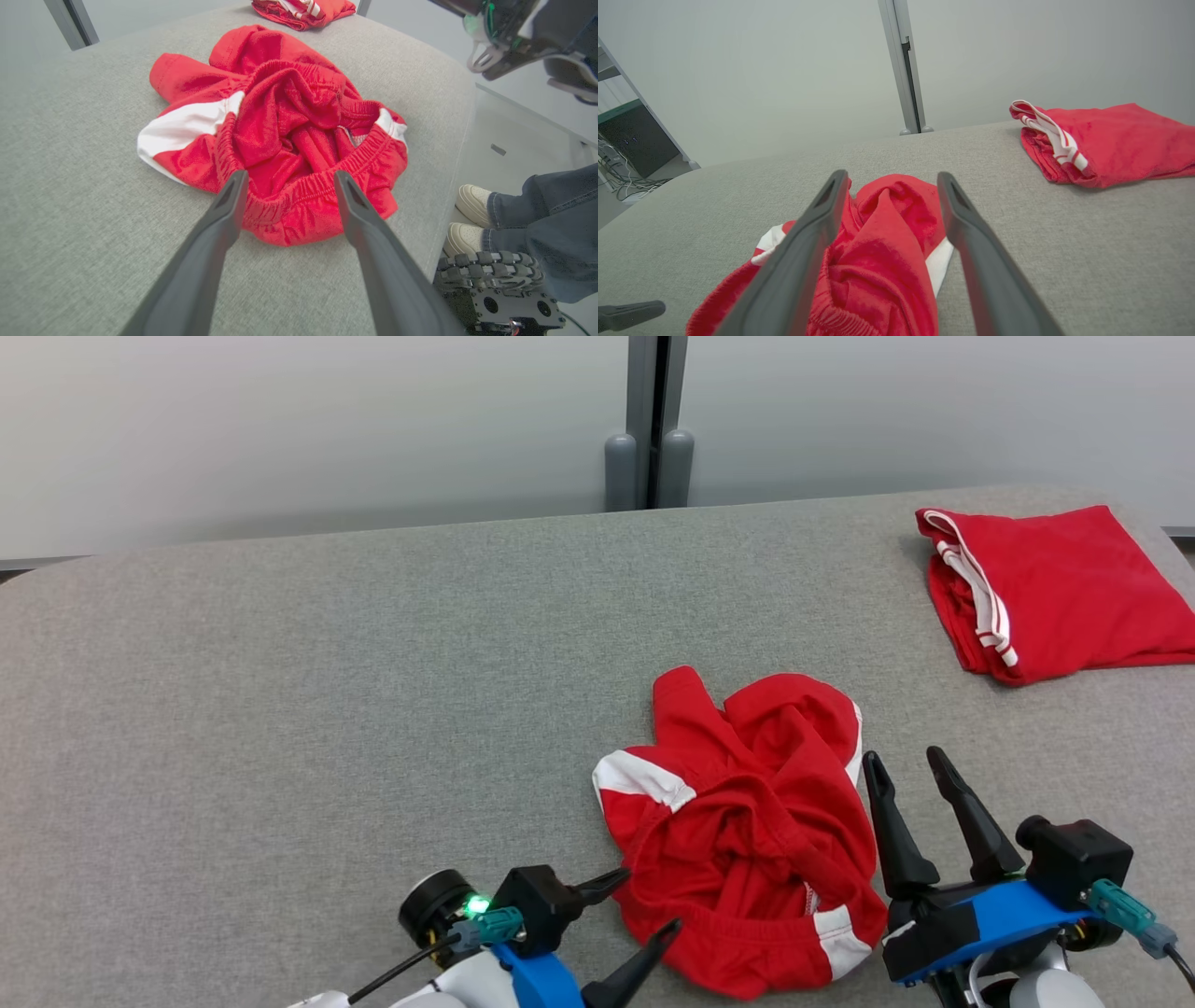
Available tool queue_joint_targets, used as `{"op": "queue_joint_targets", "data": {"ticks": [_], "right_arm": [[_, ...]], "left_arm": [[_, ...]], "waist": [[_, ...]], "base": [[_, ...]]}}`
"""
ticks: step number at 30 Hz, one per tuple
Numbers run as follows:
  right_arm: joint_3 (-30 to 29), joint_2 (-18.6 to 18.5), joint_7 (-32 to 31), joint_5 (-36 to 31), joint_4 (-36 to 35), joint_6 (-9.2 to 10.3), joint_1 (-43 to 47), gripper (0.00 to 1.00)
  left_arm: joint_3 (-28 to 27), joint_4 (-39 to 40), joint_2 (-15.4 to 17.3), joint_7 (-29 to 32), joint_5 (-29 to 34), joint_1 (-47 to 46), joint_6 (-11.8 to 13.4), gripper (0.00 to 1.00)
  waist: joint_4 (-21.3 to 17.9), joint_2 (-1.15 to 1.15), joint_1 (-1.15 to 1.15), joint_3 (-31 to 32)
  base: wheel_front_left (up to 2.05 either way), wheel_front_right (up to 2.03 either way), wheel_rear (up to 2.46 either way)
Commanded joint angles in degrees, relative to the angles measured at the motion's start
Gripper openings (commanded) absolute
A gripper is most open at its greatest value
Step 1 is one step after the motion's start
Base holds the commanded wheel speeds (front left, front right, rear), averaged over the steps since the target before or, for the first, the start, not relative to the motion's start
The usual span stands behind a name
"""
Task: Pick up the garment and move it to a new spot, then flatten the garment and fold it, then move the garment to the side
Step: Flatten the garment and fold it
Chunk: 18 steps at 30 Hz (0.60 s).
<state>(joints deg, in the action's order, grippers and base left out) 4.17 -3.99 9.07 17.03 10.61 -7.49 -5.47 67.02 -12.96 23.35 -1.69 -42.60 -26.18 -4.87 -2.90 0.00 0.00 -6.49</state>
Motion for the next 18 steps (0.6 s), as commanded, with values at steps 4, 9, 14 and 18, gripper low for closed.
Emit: {"op": "queue_joint_targets", "data": {"ticks": [4, 9, 14, 18], "right_arm": [[-0.5, -0.3, -0.4, 0.0, -0.5, -0.01, 0.8, 1.00], [-1.2, -0.7, -0.9, -0.4, -1.6, -0.01, 0.6, 1.00], [-0.9, -0.5, -1.3, -0.5, -2.3, -0.01, 0.0, 1.00], [-0.6, -0.2, -1.0, -0.4, -2.3, -0.01, -0.1, 1.00]], "left_arm": [[-0.7, 3.3, -0.8, 0.5, -0.2, -0.5, 1.6, 1.00], [0.5, 4.4, -4.2, 2.7, -0.3, -3.0, 1.0, 1.00], [2.1, 1.0, -7.2, 6.1, -1.3, -5.3, -0.2, 1.00], [3.2, -2.5, -8.9, 8.3, -2.3, -6.4, -1.1, 1.00]], "waist": [[0.4, 0.00, 0.00, 0.2], [-0.9, 0.00, 0.00, -0.4], [-3.8, 0.00, 0.00, -1.6], [-6.5, 0.00, 0.00, -2.6]], "base": [[0.00, 0.00, 0.00], [0.00, 0.00, 0.00], [0.00, 0.00, 0.00], [0.00, 0.00, 0.00]]}}
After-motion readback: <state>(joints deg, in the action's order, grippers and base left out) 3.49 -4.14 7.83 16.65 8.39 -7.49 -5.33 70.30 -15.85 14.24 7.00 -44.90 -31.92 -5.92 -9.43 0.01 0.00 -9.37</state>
